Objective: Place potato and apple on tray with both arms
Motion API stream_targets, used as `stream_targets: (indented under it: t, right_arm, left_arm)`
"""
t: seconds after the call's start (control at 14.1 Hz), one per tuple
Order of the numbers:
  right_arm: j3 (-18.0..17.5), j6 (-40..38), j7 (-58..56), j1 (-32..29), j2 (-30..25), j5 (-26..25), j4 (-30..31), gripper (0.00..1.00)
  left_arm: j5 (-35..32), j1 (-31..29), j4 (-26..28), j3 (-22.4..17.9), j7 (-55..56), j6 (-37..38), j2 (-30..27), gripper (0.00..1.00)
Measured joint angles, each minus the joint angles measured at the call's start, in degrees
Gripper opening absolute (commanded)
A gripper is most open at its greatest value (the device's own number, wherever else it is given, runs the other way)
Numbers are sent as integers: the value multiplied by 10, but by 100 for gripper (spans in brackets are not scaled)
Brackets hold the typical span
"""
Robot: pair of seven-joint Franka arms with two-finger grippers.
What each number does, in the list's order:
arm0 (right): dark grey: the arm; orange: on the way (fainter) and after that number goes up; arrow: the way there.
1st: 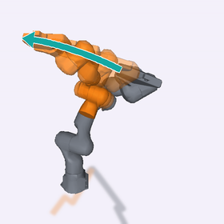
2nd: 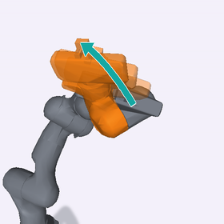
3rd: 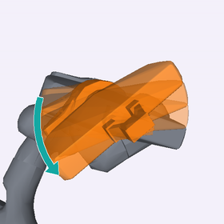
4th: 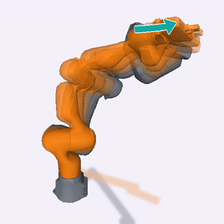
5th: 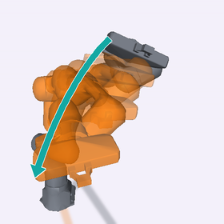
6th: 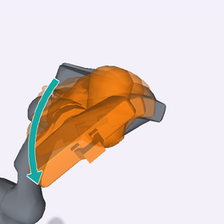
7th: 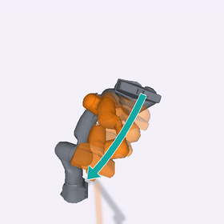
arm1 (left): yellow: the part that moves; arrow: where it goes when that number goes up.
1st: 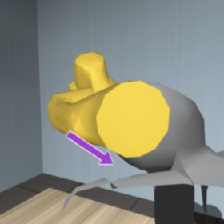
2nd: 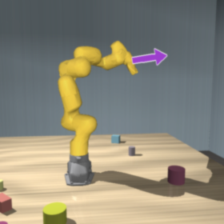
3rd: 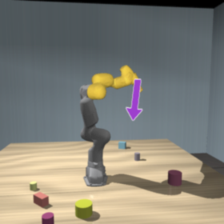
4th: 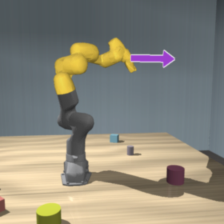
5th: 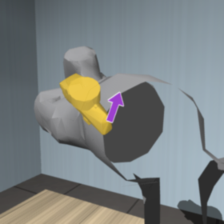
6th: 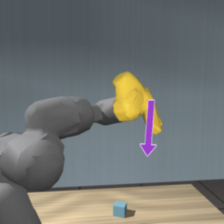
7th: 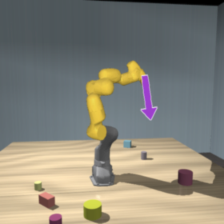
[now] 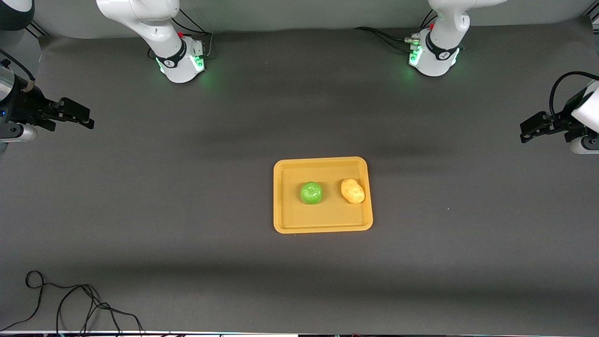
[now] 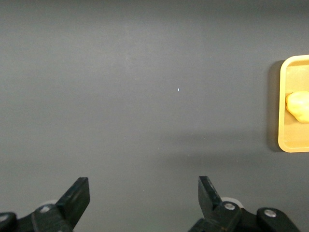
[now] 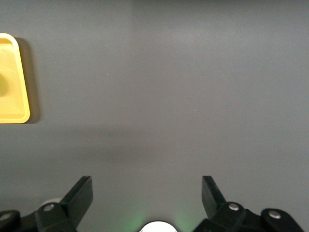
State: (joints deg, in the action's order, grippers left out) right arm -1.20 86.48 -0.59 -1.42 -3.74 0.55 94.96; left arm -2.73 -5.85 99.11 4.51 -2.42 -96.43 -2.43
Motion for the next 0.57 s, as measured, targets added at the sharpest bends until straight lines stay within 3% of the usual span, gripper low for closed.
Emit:
stream_targets:
  t: [0.57]
  right_arm:
    - [-11, 12, 0, 0, -1, -6, 0, 100]
  left_arm:
    - [1, 0, 0, -1, -1, 1, 0, 100]
